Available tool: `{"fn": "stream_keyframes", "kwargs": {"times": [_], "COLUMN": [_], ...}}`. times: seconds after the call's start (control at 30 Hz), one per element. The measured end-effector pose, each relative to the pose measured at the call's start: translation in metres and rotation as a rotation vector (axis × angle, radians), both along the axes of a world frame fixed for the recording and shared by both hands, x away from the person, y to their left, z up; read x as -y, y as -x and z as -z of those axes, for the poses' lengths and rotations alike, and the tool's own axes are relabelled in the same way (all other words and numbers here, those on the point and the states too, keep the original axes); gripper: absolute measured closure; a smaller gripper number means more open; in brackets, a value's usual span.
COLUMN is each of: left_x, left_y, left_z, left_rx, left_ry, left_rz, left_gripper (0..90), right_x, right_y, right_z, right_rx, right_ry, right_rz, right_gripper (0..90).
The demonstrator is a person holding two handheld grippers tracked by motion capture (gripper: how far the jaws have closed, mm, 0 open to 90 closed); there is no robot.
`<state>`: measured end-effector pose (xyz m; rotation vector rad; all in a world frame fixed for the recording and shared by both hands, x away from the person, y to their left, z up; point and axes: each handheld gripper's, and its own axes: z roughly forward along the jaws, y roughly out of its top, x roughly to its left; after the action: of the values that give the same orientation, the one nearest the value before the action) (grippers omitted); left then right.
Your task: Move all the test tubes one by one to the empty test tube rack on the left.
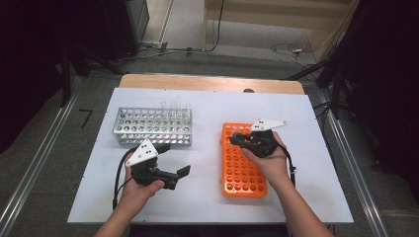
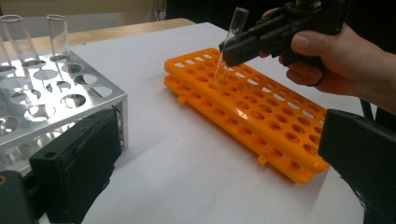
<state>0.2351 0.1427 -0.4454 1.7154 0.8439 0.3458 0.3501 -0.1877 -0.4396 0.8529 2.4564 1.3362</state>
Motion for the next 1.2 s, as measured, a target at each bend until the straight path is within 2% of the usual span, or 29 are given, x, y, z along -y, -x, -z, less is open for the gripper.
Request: {"fn": "stream_keyframes", "kwargs": {"times": [0.1,0.13,0.27,0.33,0.4,0.6,0.63,0.73,1.03,1.2], "left_x": [0.001,0.003,0.005,0.006,0.009,0.014,0.015,0.017,0.025,0.032], "left_y": [-0.001,-0.001,0.001,0.002,0.004,0.007,0.008,0.009,0.011,0.011], "left_z": [-0.001,-0.001,-0.003,-0.005,-0.007,-0.012,-0.014,-0.017,-0.020,-0.021], "left_rx": [0.000,0.000,0.011,0.010,0.016,0.036,0.045,0.037,0.046,0.062], "left_ry": [0.011,0.022,0.020,0.023,0.026,0.024,0.020,0.032,0.048,0.044], "left_rz": [0.006,0.017,0.028,0.051,0.079,0.080,0.069,0.048,0.074,0.122], "left_gripper": [1.2,1.3,1.3,2.8,4.2,5.9,7.8,20.0,40.6,53.0], "right_x": [0.004,0.005,0.006,0.004,0.001,-0.012,-0.015,-0.021,-0.038,-0.047], "right_y": [0.004,0.005,0.014,0.020,0.028,0.051,0.054,0.064,0.076,0.080], "right_z": [-0.010,-0.013,-0.020,-0.023,-0.024,-0.023,-0.023,-0.020,-0.009,-0.009], "right_rx": [0.019,0.019,0.015,0.017,0.017,0.011,0.007,0.004,-0.019,-0.024], "right_ry": [-0.021,-0.031,-0.064,-0.067,-0.071,-0.070,-0.061,-0.055,-0.023,-0.012], "right_rz": [-0.003,-0.009,-0.035,-0.052,-0.079,-0.163,-0.177,-0.210,-0.259,-0.284], "right_gripper": [74.3,74.3,74.3,74.3,74.3,74.3,74.3,74.3,74.3,74.3]}}
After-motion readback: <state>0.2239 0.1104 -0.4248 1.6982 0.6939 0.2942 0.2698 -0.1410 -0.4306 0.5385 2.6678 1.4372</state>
